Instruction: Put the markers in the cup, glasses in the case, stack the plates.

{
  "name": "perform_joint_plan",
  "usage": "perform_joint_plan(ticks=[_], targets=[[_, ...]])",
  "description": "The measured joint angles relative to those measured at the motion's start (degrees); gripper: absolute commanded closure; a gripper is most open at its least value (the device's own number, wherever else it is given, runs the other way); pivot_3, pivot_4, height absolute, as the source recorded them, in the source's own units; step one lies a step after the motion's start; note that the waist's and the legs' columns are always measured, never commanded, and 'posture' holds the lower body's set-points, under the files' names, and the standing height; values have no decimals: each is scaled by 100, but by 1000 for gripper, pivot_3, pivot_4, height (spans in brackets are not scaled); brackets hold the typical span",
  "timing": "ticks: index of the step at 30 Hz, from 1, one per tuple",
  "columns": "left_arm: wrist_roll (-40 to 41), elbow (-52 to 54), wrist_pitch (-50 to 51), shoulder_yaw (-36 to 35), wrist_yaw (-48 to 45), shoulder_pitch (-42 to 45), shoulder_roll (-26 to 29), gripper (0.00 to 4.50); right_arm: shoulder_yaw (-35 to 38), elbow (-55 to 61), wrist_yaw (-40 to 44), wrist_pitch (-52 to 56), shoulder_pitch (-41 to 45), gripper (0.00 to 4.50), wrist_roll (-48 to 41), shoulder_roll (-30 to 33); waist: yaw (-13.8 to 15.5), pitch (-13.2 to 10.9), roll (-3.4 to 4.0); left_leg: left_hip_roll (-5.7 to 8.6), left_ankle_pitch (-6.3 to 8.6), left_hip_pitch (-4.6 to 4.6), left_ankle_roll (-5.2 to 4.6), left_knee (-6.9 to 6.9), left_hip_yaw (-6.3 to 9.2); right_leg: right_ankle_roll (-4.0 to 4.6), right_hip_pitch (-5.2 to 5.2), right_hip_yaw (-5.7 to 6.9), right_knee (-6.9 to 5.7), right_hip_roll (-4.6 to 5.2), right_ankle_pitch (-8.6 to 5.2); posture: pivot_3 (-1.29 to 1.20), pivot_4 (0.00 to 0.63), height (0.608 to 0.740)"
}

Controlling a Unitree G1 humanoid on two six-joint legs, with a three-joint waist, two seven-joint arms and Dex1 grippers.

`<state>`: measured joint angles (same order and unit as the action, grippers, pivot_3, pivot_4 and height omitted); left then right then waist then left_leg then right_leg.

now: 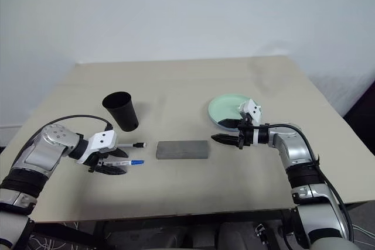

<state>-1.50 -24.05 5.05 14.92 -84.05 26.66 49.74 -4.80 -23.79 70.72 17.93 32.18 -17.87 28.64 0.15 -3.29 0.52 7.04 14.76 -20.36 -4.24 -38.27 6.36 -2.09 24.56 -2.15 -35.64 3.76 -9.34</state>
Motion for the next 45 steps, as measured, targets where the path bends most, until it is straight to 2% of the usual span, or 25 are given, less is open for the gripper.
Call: perform_joint_plan(ticks=[6, 7, 9, 16, 23, 32, 37, 42, 45], targets=[[-77, -142, -334, 46, 26, 25, 10, 1553, 0, 0, -42, 0, -13, 737, 0, 0, -14, 1, 3, -3, 0, 20, 0, 1, -2, 0, -15, 0, -3, 0, 0, 0, 0, 740], [-81, -163, -352, 47, 26, 27, 10, 1720, 0, 0, -45, 0, -15, 737, 0, 0, -18, 1, 3, -4, 0, 23, 0, 1, -3, 0, -17, 0, -3, 0, -1, 0, 0, 740], [-87, -182, -386, 65, 8, 34, 9, 2145, 0, 0, -46, 0, -21, 737, 0, 0, -19, 1, 4, -6, 0, 27, 0, 2, -4, 0, -18, 0, -5, 0, -1, 0, 0, 740], [-116, -273, -460, 95, 36, 85, 9, 4389, 0, 0, -44, 0, -21, 737, -1, 0, -18, 2, 7, -10, -1, 36, 1, 2, -9, 0, -24, 4, -6, 2, -1, 0, 0, 740], [53, -282, -266, -18, 2, 87, -24, 4419, -1, 0, -43, 0, -21, 737, -2, -1, -17, 2, 6, -10, -1, 32, 1, 2, -12, 0, -18, 5, -6, 4, -1, 0, 0, 740], [1517, 216, 952, -1126, 120, 552, -559, 4419, -14, 0, -44, 0, -20, 737, -2, -12, -7, 0, -4, -6, 0, 5, 0, 1, -10, -1, 1, 8, 2, 8, 0, 0, 0, 740], [2021, 142, 812, -2009, 1283, 1174, -1161, 4419, -23, 108, -49, 0, -18, 737, -12, -69, -10, 0, -5, -6, 0, 8, 2, 1, -9, -1, 0, 7, 2, 8, 1, 0, 0, 740], [1861, -704, -126, -2590, 3010, 1683, -1579, 4419, -37, 334, -49, 20, -14, 737, -18, -86, -17, 0, -5, -6, 0, 10, 5, 1, -10, -1, 0, 7, 1, 7, 2, 0, 0, 740], [1677, -1116, -750, -2754, 3689, 1689, -1693, 4419, -46, 374, -51, 28, -13, 737, -18, -111, -10, 1, -7, -4, 0, 7, 5, 1, -10, 1, 0, 7, 3, 8, 3, 0, 0, 740]])
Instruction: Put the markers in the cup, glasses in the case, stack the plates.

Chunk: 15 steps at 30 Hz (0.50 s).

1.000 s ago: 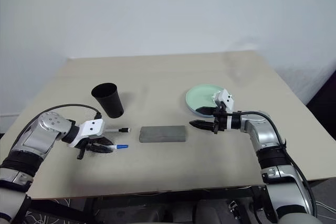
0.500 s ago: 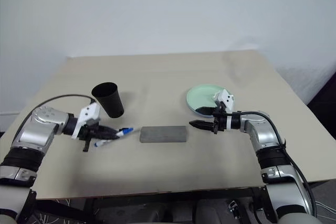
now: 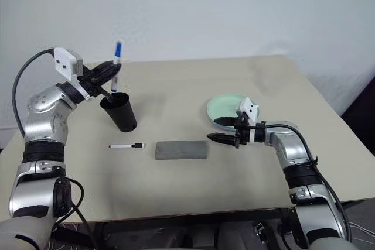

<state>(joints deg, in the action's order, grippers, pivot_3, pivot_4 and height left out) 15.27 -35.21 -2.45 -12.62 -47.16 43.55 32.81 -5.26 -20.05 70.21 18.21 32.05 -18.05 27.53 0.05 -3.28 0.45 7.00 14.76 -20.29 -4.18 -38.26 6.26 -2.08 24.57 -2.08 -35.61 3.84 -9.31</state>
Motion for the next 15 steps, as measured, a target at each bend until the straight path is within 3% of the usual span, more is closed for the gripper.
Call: perform_joint_plan(ticks=[6, 15], targets=[[-67, -720, -742, -269, 674, -4, -301, 4419, -23, 8, 2, 0, 7, 737, 1, -87, 30, 2, -7, 9, 0, -5, -2, -3, 1, 0, -1, 2, 3, 6, 1, 0, 0, 740], [-66, -1336, -1281, -349, 815, -3, -563, 4419, -27, 14, 2, 0, 44, 737, 1, -116, 24, 3, -13, 10, 0, -6, -3, -3, 0, 0, 0, 3, 2, 7, 1, 0, 0, 740]])
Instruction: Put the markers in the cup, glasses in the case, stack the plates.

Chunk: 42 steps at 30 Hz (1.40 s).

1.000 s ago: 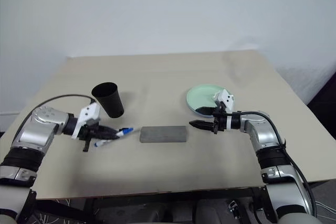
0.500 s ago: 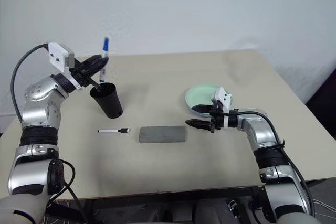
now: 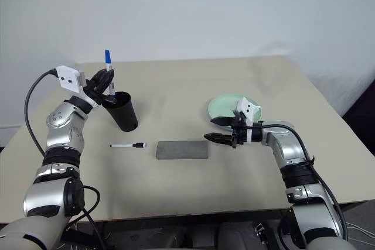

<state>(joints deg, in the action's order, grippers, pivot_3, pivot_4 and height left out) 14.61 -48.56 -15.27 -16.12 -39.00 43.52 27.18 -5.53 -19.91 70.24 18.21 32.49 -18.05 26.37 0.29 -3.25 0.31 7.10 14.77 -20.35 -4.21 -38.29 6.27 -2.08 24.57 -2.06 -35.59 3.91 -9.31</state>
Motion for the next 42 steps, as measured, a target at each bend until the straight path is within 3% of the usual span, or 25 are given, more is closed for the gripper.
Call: perform_joint_plan(ticks=[9, 19, 32, 37, 42], targets=[[4, -286, -90, -17, -19, 0, -30, 4419, 0, 18, -4, 0, 6, 737, 0, -16, 3, 0, -3, 0, 0, 0, 0, 0, 1, 0, 0, 2, -1, 0, 0, 0, 0, 740], [85, -286, -88, -31, -100, -37, -110, 1233, 0, 19, -6, -3, 7, 737, 0, -31, 1, 1, -4, 0, 0, 0, 0, 0, 0, 0, 0, 1, -1, 0, 0, 0, 0, 740], [274, 14, 293, -21, -605, -119, -44, 1233, 0, 21, -9, -5, 7, 737, 0, -33, -1, -1, -9, 0, 0, -5, 0, 0, 1, 0, 3, 2, -1, -1, 0, 0, 0, 740], [680, 979, 1255, 66, -1652, -117, 570, 1233, 0, 24, -6, -6, 7, 737, 0, -33, -33, 1, -15, 0, 0, -17, 0, 0, 0, 0, 18, 1, -3, -2, 0, 0, 0, 740], [690, 1666, 2299, 650, -3064, -122, 1524, 1233, -4, 18, 0, -11, 16, 737, 3, -34, -42, -1, -13, -2, 0, -13, 0, 2, -1, 1, 19, 0, -8, -7, 0, 0, 0, 740]])
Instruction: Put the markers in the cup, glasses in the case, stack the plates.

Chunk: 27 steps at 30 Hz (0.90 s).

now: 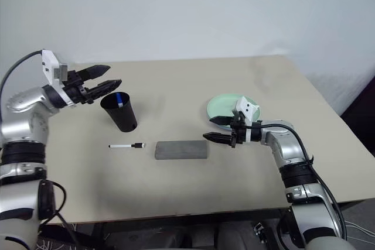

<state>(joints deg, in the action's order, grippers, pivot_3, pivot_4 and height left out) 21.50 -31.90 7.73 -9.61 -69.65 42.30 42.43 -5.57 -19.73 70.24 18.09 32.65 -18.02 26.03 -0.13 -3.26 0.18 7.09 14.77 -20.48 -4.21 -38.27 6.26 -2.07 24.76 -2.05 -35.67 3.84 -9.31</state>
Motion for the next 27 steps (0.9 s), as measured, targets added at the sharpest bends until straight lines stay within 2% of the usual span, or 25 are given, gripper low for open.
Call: perform_joint_plan(ticks=[3, 6, 10, 17, 22, 27], targets=[[-272, 233, 298, 614, -768, -4, 458, 1233, -16, -16, 2, -7, 37, 737, 1, -8, 6, -1, 2, -1, -1, 6, 1, 1, 1, 0, -8, 1, 0, -1, 0, 0, 0, 740], [-516, 357, 380, 1041, -1229, -16, 626, 1233, -27, -19, 4, -35, 60, 737, 1, -31, 10, -2, 3, -1, -1, 15, 0, 1, 2, 0, -19, 1, 2, 0, -1, 0, 0, 740], [-1336, 84, 183, 1979, -1714, 247, 720, 1233, -32, -130, -7, -79, 75, 737, 5, -70, 11, -3, 2, -1, -1, 15, 0, 1, 2, 0, -18, 0, 3, -1, -1, 0, 0, 740], [-2549, -1509, -796, 2917, -2005, 1211, 509, 1233, -31, -144, -60, -107, 91, 737, 6, -113, 9, -3, 1, -2, -1, 0, -1, 3, 0, 0, 0, -2, 3, -2, -1, 0, 0, 740], [-3143, -2564, -1322, 3228, -2035, 1668, 143, 1233, -22, -141, -128, -109, 92, 737, 3, -111, 11, -3, 0, -1, -2, -18, -3, 2, 0, 0, 19, -3, 1, -1, -1, 0, 0, 740], [-3525, -3142, -1690, 3396, -1973, 1800, -186, 1233, -18, -133, -139, -104, 92, 737, 1, -87, 10, -3, -2, -1, -10, -21, -19, 2, -1, -1, 21, -4, 1, 0, -1, 0, 0, 740]])
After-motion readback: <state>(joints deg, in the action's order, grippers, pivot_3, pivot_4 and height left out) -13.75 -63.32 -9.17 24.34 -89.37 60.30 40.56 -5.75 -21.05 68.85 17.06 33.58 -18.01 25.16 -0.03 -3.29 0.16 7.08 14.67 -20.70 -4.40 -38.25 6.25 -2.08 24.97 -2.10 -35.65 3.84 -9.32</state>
